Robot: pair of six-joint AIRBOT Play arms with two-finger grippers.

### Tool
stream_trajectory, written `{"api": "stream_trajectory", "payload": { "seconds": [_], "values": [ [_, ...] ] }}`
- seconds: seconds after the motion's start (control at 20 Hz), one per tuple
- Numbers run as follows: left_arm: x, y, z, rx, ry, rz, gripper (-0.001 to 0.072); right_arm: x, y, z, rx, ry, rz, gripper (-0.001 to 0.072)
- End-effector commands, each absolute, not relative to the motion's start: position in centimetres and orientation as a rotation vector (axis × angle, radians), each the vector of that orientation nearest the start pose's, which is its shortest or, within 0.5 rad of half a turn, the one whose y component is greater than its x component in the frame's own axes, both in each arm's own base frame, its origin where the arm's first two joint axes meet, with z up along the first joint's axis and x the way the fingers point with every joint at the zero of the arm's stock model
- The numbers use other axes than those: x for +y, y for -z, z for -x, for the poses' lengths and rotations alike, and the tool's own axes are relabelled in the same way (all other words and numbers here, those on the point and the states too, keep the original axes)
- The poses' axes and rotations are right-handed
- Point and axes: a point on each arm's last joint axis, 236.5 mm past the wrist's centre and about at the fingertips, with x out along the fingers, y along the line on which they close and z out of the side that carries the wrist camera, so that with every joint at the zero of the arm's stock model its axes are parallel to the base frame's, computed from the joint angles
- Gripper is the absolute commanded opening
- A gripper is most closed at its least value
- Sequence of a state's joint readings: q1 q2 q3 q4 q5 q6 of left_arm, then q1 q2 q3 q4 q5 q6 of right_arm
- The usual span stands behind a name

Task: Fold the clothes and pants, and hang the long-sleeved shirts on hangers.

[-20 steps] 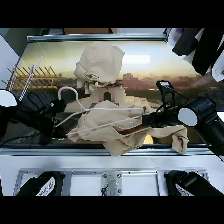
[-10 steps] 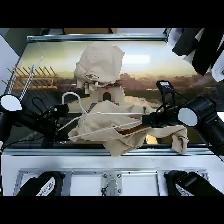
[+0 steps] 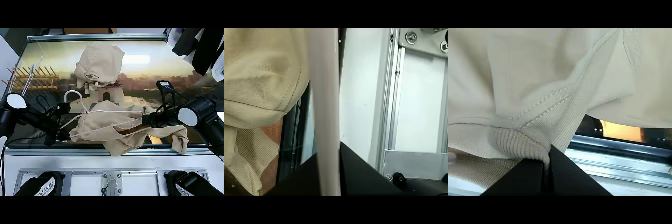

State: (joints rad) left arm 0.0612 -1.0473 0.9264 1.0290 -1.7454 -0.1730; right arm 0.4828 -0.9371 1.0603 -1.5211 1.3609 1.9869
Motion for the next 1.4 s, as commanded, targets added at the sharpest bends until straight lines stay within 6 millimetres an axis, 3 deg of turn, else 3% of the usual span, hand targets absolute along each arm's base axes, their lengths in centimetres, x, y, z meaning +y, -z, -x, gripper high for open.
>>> {"api": "stream_trajectory", "payload": {
  "seconds": [0.0,0.25,0.45,0.9,1.1,1.35],
  "values": [
    [-10.9,-3.5,-18.9,1.128,1.488,-0.525,0.0014,14.9,-7.4,-25.9,1.288,-0.192,-0.095,0.0024],
    [-11.7,-1.0,-17.1,1.145,1.478,-0.575,0.0015,14.9,-7.4,-26.0,1.288,-0.192,-0.095,0.0024],
    [-11.7,-0.8,-18.7,1.106,1.349,-0.582,0.0016,14.9,-7.4,-26.0,1.288,-0.192,-0.095,0.0024],
    [-12.8,0.5,-18.6,1.139,1.403,-0.571,0.0016,15.3,-7.6,-25.9,1.287,-0.205,-0.110,0.0024],
    [-14.2,0.8,-20.2,1.111,1.326,-0.582,0.0015,15.3,-9.1,-25.7,1.289,-0.206,-0.111,0.0024],
    [-14.6,0.8,-20.9,1.097,1.294,-0.576,0.0015,14.9,-11.0,-25.2,1.295,-0.206,-0.101,0.0024]
  ]
}}
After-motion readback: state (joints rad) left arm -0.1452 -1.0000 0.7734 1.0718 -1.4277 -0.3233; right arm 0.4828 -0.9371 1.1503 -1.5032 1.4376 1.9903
